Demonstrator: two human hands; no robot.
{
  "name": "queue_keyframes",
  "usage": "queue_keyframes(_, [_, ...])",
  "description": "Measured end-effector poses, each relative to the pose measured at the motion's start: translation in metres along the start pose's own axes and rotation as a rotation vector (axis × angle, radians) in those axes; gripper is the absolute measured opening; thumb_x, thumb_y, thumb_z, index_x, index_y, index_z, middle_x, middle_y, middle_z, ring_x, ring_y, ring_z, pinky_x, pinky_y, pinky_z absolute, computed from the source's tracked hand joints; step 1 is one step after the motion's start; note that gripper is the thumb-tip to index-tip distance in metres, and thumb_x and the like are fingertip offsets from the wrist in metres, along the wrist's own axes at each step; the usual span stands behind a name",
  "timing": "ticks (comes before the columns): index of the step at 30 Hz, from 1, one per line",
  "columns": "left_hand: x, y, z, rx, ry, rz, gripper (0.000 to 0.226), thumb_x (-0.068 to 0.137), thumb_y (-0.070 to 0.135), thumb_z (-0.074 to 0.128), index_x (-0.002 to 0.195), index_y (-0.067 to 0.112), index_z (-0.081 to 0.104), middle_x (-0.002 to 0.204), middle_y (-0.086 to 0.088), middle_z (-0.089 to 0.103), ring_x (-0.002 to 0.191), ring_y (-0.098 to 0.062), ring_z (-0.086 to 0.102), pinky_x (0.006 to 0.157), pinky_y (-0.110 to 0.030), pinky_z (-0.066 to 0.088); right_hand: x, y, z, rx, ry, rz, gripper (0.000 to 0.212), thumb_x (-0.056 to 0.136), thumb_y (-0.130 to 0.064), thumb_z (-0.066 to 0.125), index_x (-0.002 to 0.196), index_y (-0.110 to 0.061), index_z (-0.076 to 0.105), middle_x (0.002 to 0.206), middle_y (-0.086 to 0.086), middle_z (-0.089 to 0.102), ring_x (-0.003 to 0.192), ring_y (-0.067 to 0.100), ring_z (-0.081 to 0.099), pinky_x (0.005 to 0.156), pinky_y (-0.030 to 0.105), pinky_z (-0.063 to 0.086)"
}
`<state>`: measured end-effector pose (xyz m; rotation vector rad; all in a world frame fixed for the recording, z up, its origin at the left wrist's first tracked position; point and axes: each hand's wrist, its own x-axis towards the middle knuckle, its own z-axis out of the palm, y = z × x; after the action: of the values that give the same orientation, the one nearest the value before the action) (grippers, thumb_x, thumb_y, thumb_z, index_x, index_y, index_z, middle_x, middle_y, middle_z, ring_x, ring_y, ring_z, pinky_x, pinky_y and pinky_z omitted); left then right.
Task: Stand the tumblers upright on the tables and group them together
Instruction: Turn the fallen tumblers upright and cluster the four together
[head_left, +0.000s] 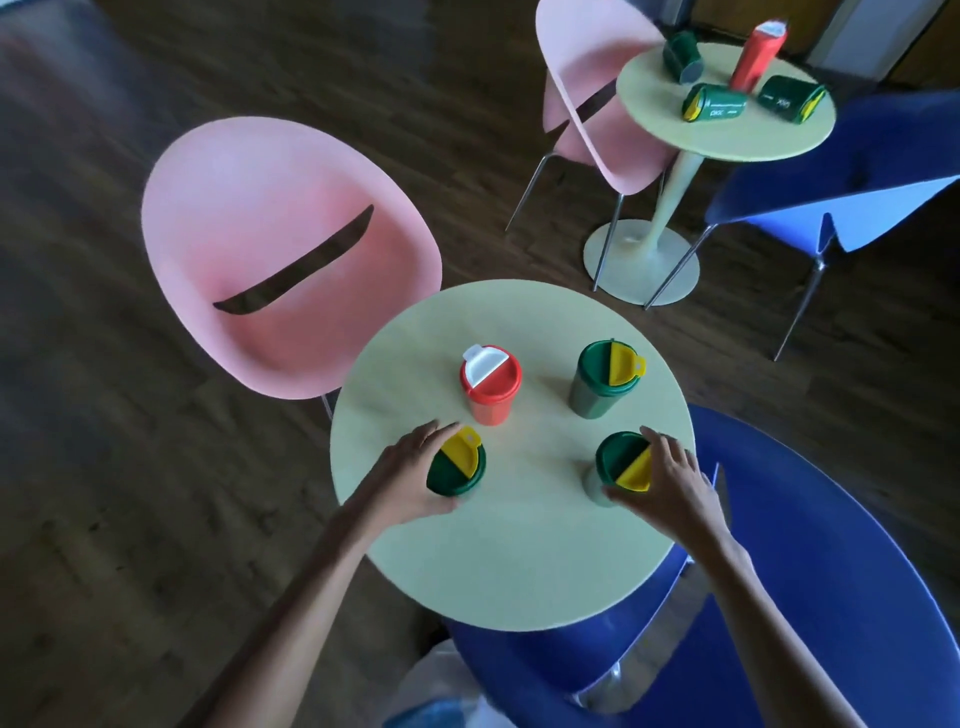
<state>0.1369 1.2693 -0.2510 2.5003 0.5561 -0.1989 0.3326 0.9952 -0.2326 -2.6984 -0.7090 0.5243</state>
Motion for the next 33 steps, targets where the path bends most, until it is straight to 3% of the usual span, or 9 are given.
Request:
queue_keyframes(3, [0.002, -0.006, 0.001, -0.011, 0.008, 0.038, 0.098, 0.064, 0.042, 0.076, 0.146, 0.034, 0.024, 0.149, 0.001, 0.032, 0.132, -0.018, 0.042, 0.100, -0.032, 0.042, 0.000, -0.004, 0.001, -0.040, -0.008, 0.020, 0.098, 0.067, -0.056, 0.074, 0.145, -0.022, 0.025, 0.143, 0.002, 0.038, 0.128, 0.024, 0.040, 0.093, 0.045, 0.047])
queue_keyframes(8, [0.001, -0.007, 0.000, -0.079, 0.022, 0.068, 0.094, 0.064, 0.036, 0.077, 0.144, 0.035, 0.027, 0.141, 0.006, 0.037, 0.123, -0.015, 0.047, 0.093, -0.030, 0.047, 0.001, -0.007, 0.002, -0.050, 0.003, 0.041, 0.093, 0.069, -0.052, 0.075, 0.143, -0.024, 0.027, 0.142, 0.003, 0.039, 0.126, 0.024, 0.042, 0.084, 0.045, 0.052])
queue_keyframes(18, [0.002, 0.002, 0.005, -0.265, 0.110, 0.015, 0.086, 0.062, 0.024, 0.079, 0.138, 0.029, 0.039, 0.130, 0.008, 0.044, 0.120, -0.005, 0.041, 0.093, -0.011, 0.030, 0.000, -0.020, 0.004, 0.020, 0.018, 0.032, 0.089, 0.066, -0.041, 0.079, 0.140, -0.022, 0.035, 0.136, 0.005, 0.044, 0.119, 0.025, 0.046, 0.081, 0.036, 0.049])
queue_keyframes(29, [0.010, 0.020, 0.009, -0.308, 0.198, -0.081, 0.088, 0.060, 0.026, 0.076, 0.139, 0.032, 0.038, 0.131, 0.003, 0.044, 0.119, -0.013, 0.046, 0.089, -0.019, 0.040, 0.005, -0.082, 0.026, 0.063, -0.036, -0.116, 0.087, 0.063, -0.043, 0.077, 0.138, -0.026, 0.036, 0.133, -0.001, 0.043, 0.119, 0.021, 0.045, 0.082, 0.033, 0.048])
queue_keyframes(33, [0.010, 0.024, 0.010, -0.311, 0.257, -0.149, 0.086, 0.059, 0.027, 0.076, 0.136, 0.037, 0.037, 0.127, 0.004, 0.044, 0.114, -0.015, 0.049, 0.086, -0.029, 0.049, 0.011, -0.096, 0.032, 0.035, -0.049, -0.154, 0.088, 0.064, -0.044, 0.076, 0.139, -0.025, 0.033, 0.135, -0.001, 0.042, 0.121, 0.021, 0.043, 0.082, 0.034, 0.049])
